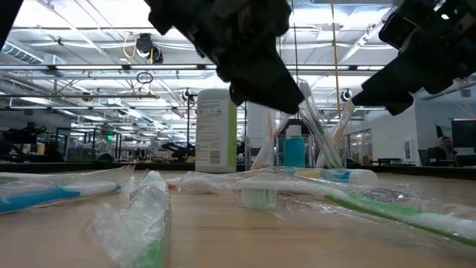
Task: Pick & Place toothbrushing station
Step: Put the orange toothbrush into the transparent organizer, then put the blue mouthwash into the transparent organizer
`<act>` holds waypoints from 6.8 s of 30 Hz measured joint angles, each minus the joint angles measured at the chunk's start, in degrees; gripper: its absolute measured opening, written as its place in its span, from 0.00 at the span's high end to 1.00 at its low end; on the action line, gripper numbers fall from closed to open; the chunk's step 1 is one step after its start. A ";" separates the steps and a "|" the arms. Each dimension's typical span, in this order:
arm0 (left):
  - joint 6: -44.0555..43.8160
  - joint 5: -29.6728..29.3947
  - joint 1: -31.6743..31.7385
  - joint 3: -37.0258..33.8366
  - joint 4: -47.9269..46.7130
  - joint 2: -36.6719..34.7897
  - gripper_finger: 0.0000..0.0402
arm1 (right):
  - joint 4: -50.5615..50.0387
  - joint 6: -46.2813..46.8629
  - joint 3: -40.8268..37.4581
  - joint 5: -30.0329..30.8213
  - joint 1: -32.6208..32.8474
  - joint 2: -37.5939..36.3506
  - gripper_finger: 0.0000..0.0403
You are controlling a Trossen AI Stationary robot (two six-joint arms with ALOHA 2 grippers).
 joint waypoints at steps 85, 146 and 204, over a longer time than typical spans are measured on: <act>16.91 -18.35 11.65 -2.76 59.55 2.24 1.00 | -9.76 9.04 -0.02 -0.26 1.52 0.11 0.60; 11.85 -48.50 9.95 -19.85 72.19 7.31 0.69 | -8.60 10.01 -0.02 1.46 1.75 0.11 0.60; 9.26 -46.01 5.46 -19.85 37.16 -12.99 0.56 | -29.78 -64.89 21.22 -22.42 -5.12 21.09 0.52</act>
